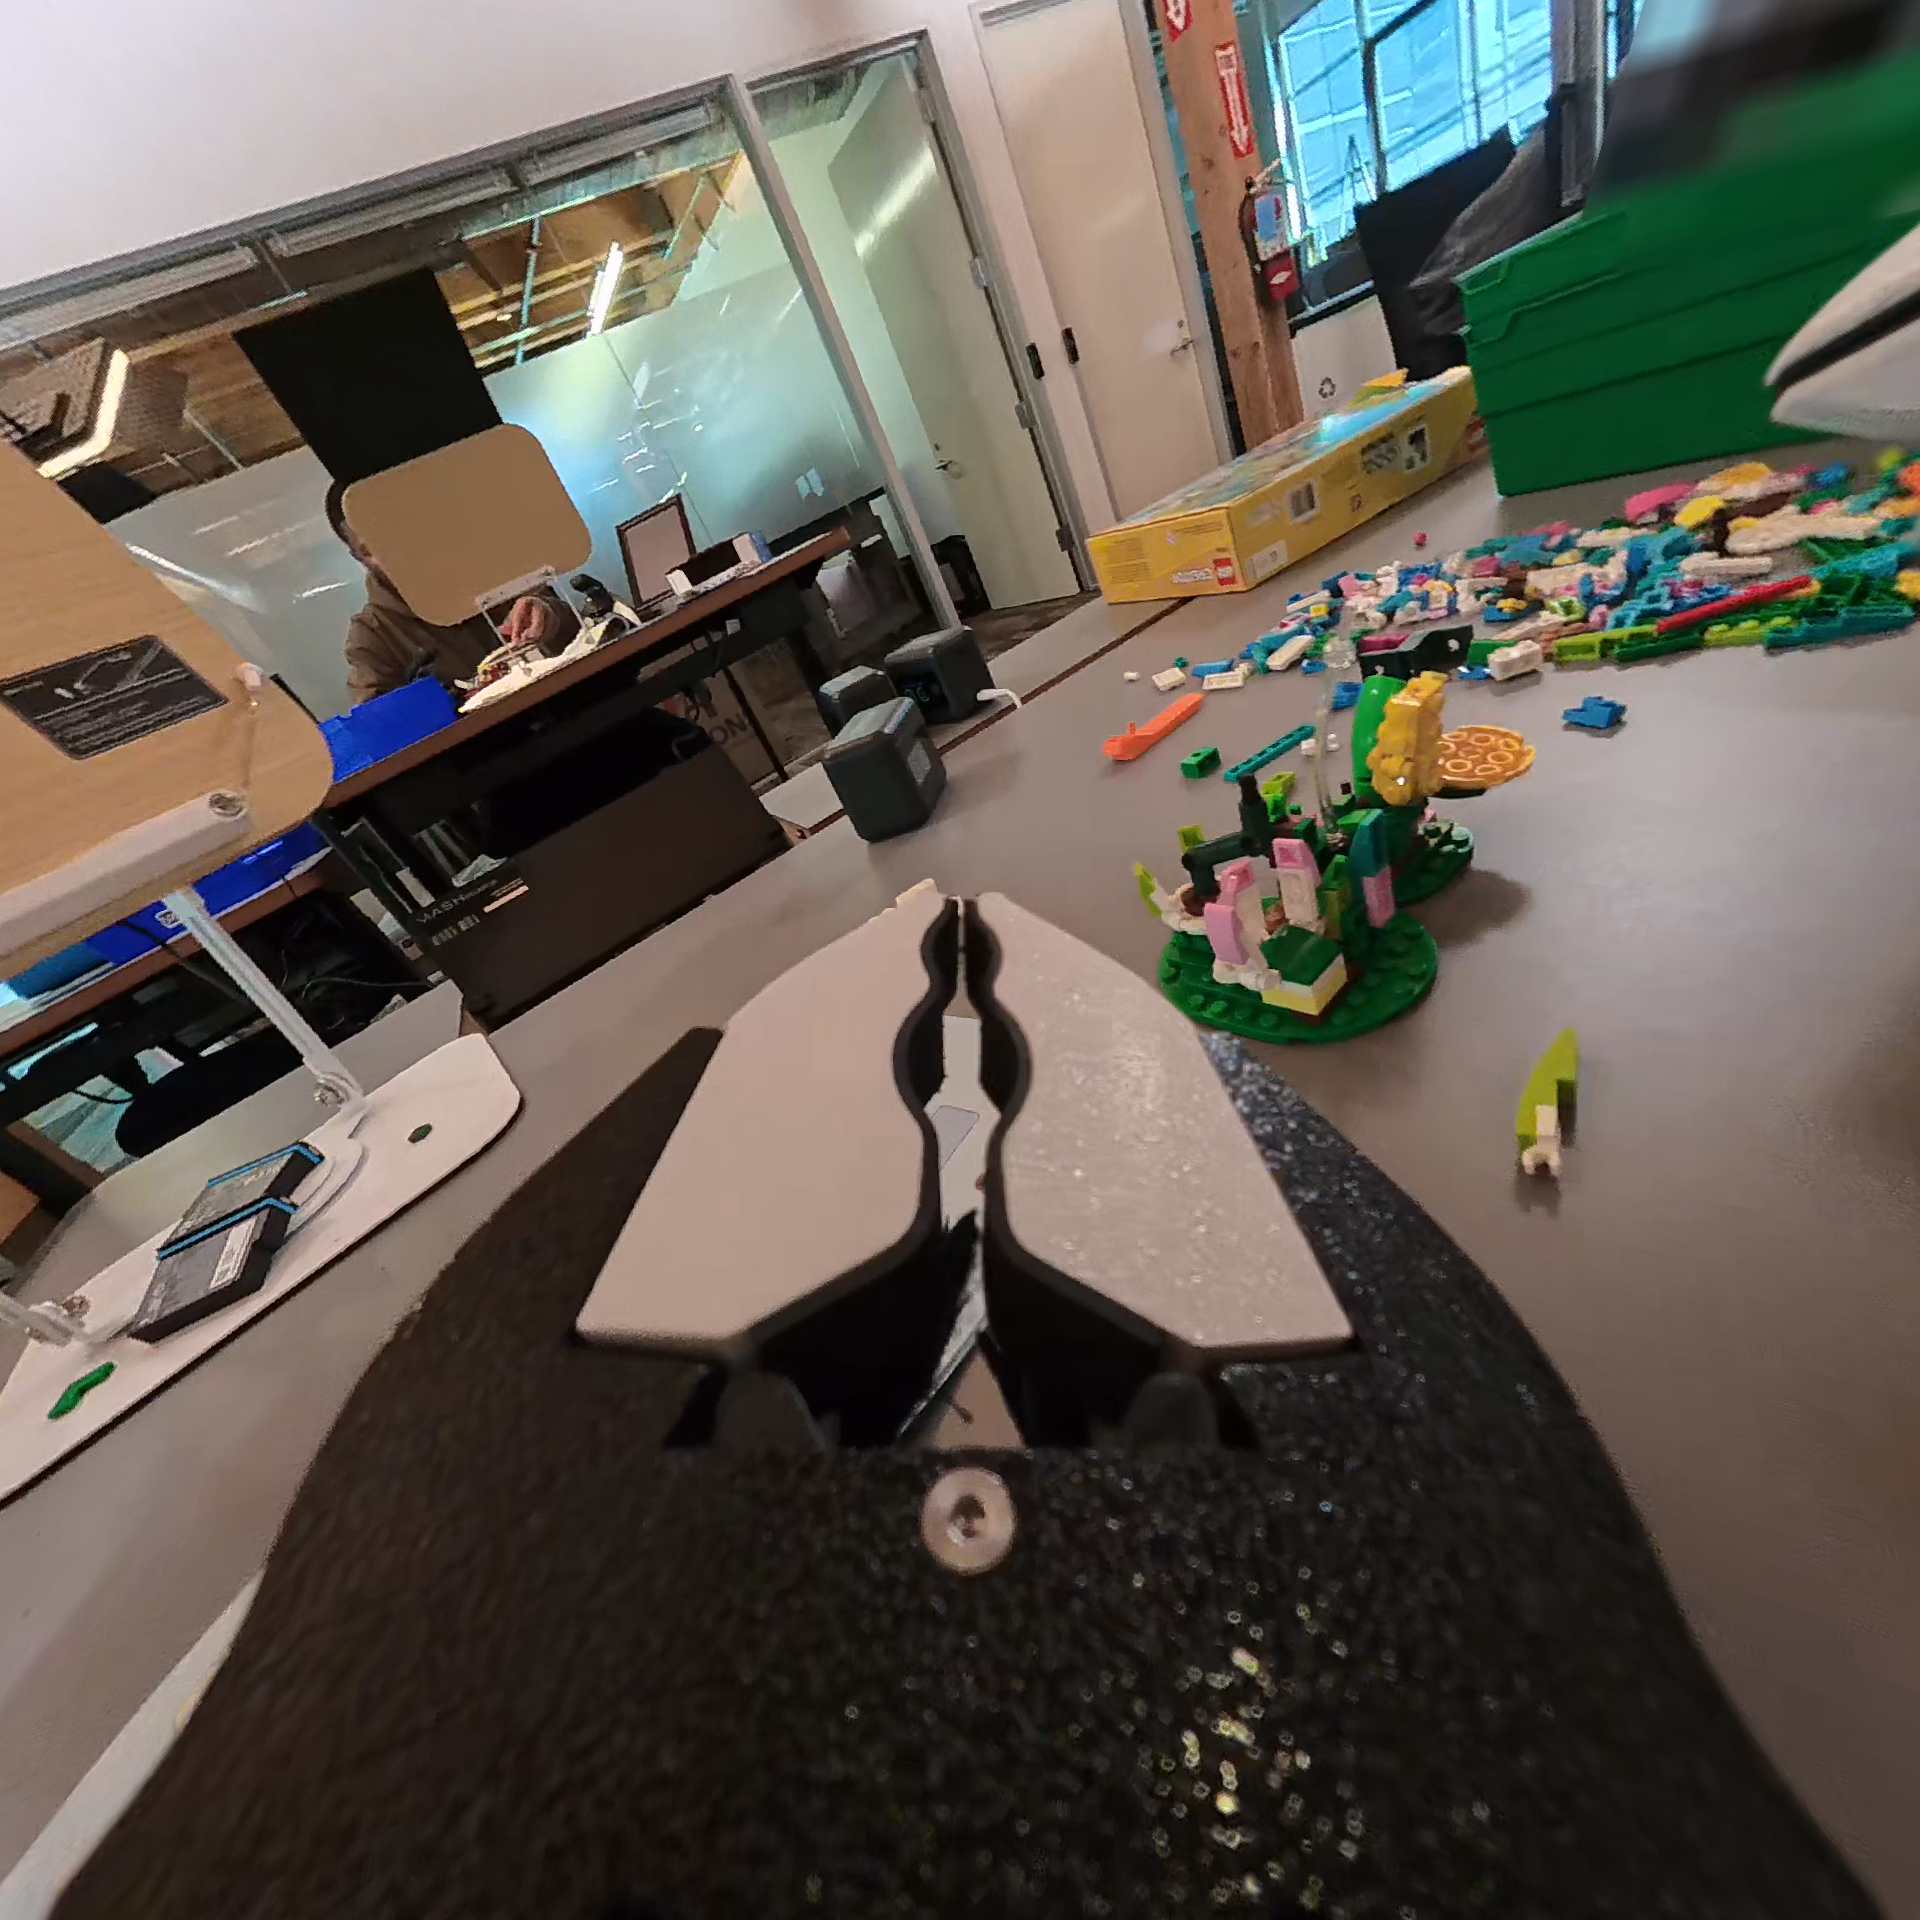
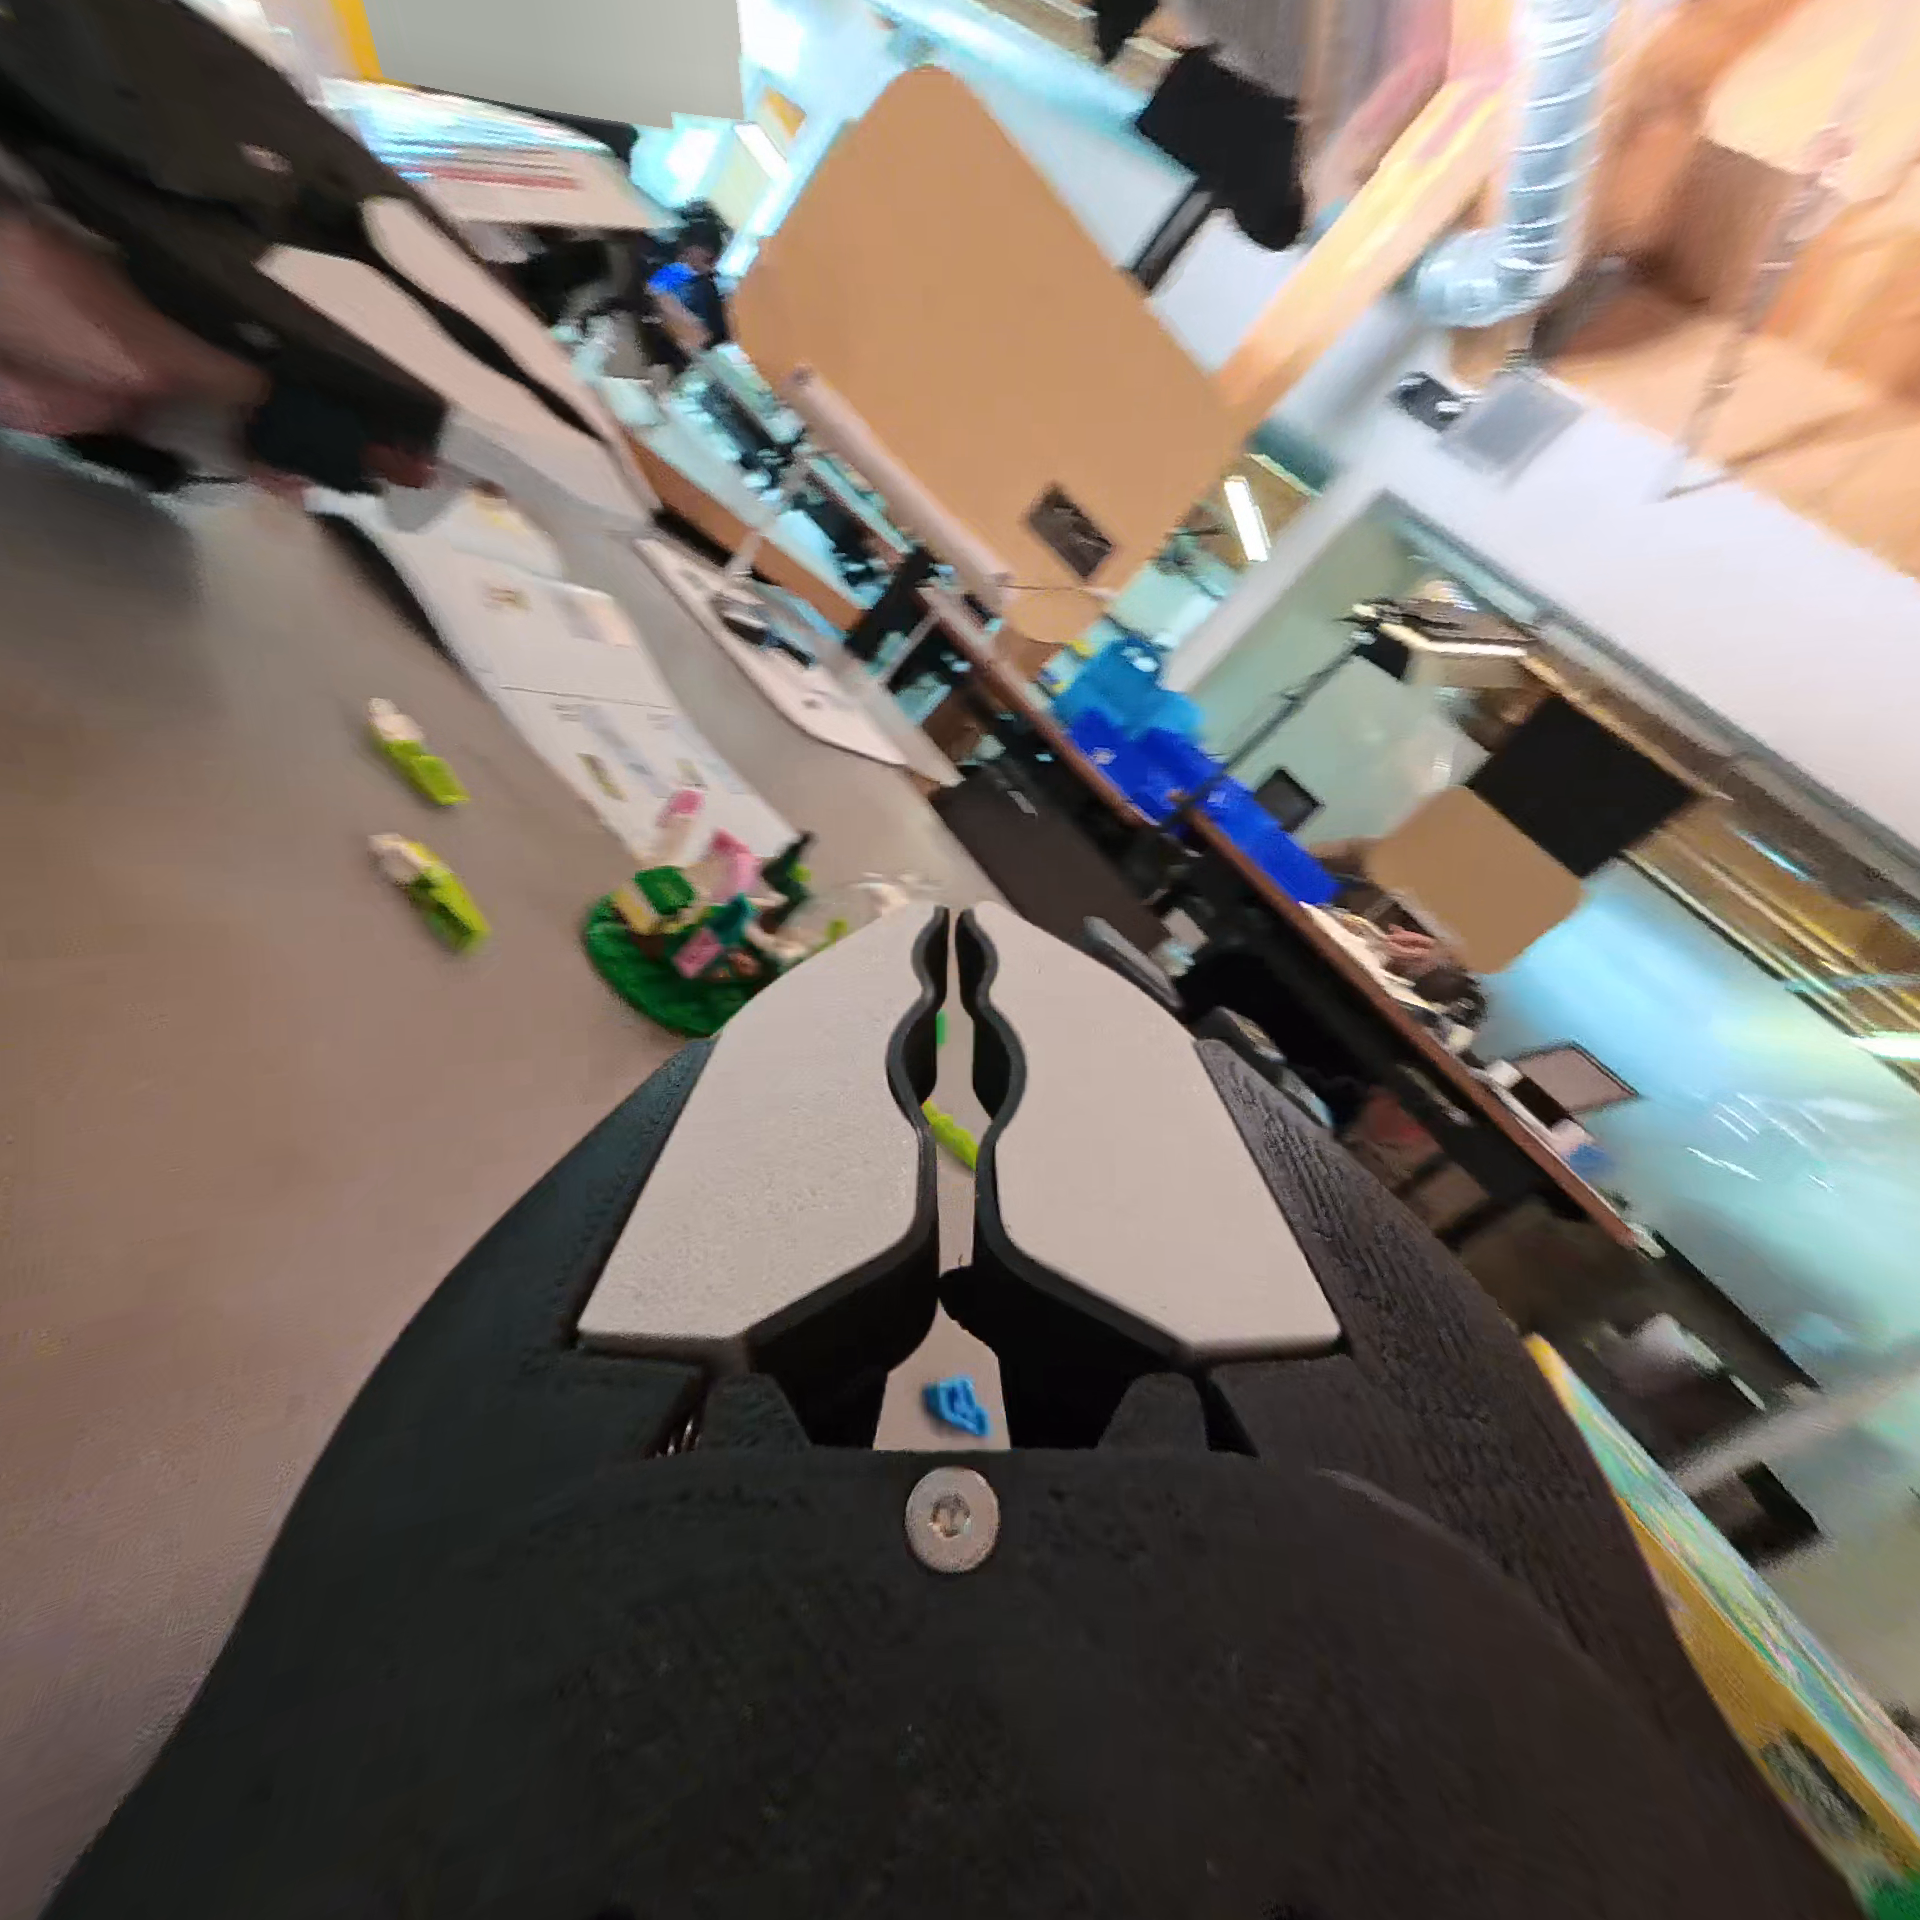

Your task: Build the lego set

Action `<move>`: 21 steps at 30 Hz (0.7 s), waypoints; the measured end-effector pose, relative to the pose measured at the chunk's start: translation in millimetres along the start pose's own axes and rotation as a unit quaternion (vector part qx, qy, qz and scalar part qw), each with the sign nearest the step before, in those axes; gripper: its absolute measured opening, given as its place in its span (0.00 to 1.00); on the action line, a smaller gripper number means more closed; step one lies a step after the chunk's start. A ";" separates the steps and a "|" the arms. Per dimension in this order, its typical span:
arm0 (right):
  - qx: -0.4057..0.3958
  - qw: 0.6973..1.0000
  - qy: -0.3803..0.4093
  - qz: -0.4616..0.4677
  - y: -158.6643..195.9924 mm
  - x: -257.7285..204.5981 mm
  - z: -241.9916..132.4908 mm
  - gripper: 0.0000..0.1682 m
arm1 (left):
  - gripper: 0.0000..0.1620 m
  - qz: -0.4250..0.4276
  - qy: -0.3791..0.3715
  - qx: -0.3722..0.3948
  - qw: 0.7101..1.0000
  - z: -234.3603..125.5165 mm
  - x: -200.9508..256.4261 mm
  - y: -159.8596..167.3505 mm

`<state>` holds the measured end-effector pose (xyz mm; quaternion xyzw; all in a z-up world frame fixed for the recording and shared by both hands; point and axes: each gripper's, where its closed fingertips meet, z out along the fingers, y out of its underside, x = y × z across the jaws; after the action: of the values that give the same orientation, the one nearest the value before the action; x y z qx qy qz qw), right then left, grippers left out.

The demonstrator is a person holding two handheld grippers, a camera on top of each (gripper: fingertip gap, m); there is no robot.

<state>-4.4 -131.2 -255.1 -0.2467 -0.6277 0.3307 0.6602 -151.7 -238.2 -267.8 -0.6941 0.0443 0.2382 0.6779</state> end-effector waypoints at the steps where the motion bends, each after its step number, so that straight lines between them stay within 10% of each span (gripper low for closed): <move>1: -0.001 1.000 0.030 0.007 5.3 10.5 -4.5 0.00 | 0.00 -0.008 -0.004 0.007 1.000 -0.7 -0.6 -3.1; 21: -0.037 0.978 0.130 0.157 47.9 61.2 -9.9 0.00 | 0.00 -0.052 0.007 0.045 0.998 -5.3 4.3 -15.3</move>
<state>-1.1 -53.0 -250.8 -0.4073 -0.5019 0.3718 0.6663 -140.6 -240.9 -255.6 -0.6658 0.0238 0.1953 0.7197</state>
